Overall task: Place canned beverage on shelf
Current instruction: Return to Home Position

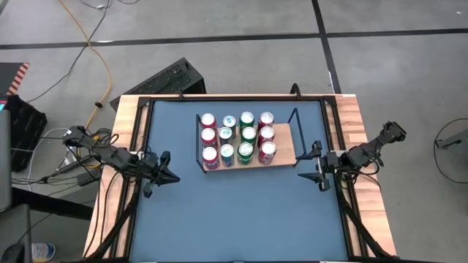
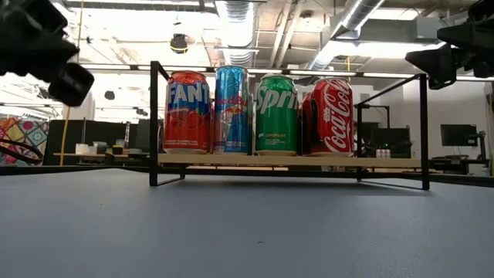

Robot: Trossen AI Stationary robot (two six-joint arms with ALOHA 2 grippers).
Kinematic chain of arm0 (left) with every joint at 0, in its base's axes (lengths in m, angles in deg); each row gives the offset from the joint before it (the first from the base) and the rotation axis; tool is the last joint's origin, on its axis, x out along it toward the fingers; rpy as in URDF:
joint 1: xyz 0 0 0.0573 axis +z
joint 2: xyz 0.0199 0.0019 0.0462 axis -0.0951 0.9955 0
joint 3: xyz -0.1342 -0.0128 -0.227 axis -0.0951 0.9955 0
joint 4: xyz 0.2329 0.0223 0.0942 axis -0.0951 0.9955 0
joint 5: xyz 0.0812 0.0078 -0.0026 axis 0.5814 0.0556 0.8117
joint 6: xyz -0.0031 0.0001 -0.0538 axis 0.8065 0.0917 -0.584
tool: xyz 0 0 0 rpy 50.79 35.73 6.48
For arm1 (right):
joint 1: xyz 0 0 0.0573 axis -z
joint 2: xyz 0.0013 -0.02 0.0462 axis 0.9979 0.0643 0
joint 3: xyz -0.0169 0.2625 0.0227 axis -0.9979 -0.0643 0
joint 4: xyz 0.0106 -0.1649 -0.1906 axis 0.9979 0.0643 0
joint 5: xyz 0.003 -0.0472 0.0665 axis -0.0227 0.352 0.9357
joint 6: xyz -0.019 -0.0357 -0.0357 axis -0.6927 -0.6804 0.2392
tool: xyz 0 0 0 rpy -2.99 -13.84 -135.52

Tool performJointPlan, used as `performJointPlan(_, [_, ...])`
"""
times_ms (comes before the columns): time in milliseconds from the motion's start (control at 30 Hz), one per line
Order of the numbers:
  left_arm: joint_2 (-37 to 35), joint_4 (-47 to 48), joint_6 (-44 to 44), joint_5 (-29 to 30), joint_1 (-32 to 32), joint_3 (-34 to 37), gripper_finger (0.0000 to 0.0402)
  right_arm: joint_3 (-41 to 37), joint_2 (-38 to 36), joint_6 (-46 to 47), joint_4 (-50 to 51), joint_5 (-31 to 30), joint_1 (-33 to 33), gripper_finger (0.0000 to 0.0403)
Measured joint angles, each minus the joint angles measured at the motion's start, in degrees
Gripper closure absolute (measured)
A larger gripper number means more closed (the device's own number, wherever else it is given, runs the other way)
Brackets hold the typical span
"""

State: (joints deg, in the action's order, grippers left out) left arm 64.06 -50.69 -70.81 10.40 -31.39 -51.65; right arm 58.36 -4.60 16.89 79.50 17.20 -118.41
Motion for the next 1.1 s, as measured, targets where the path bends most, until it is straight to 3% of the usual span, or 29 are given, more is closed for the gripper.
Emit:
performJointPlan(200, [0.88, 5.16, 3.45, -0.94, -0.02, -0.46, 0.0393, 0.0, 0.02, 0.02, 0.08, 0.04, 0.0, 0.0121])
performJointPlan(1100, [0.89, 5.82, 3.47, -0.81, 0.0, -0.68, 0.0393, -0.02, 0.02, 0.07, 0.09, 0.07, 0.0, 0.0121])
